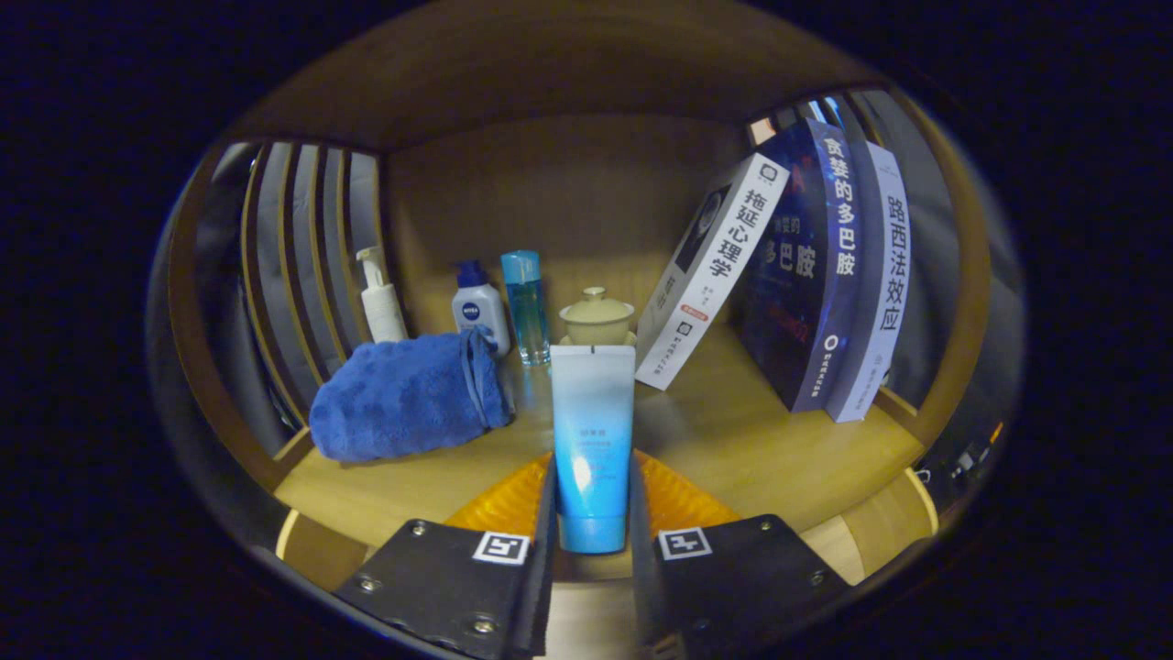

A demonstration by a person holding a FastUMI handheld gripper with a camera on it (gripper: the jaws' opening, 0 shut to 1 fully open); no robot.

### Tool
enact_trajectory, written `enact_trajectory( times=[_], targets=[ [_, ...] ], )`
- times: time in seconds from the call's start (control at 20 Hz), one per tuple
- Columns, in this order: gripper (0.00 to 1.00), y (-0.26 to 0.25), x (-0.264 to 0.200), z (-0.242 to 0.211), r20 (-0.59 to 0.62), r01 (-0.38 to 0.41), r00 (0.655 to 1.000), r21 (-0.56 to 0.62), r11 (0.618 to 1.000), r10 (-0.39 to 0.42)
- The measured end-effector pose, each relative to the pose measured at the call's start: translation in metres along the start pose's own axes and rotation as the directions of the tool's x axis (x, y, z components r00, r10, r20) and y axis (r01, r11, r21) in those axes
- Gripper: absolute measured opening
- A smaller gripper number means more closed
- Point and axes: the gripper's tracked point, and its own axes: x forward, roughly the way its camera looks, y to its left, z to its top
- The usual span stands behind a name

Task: Pull open the drawer, take out the items inside it, and place them on the countertop above the cabinet.

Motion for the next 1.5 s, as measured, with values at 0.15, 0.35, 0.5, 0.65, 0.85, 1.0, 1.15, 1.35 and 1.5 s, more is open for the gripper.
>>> enact_trajectory(
  times=[0.15,0.35,0.5,0.65,0.85,1.0,1.15,1.35,1.5],
  targets=[
    [0.59,0.005,-0.008,-0.010,-0.033,-0.023,0.999,-0.026,0.999,0.022],
    [0.88,-0.003,-0.026,-0.004,-0.010,-0.010,1.000,-0.042,0.999,0.010],
    [0.98,-0.005,-0.044,0.003,0.004,-0.021,1.000,-0.030,0.999,0.021],
    [0.99,-0.008,-0.071,0.009,0.042,-0.025,0.999,-0.043,0.999,0.027],
    [0.98,-0.012,-0.121,0.013,0.108,-0.037,0.993,-0.100,0.994,0.048],
    [0.99,-0.009,-0.167,0.017,0.168,-0.035,0.984,-0.134,0.990,0.057],
    [0.98,-0.005,-0.212,0.009,0.219,-0.056,0.972,-0.136,0.989,0.085],
    [0.98,-0.015,-0.264,-0.022,0.300,-0.036,0.951,-0.153,0.988,0.081],
    [0.98,-0.023,-0.285,-0.053,0.329,-0.014,0.943,-0.140,0.990,0.059]
  ],
)
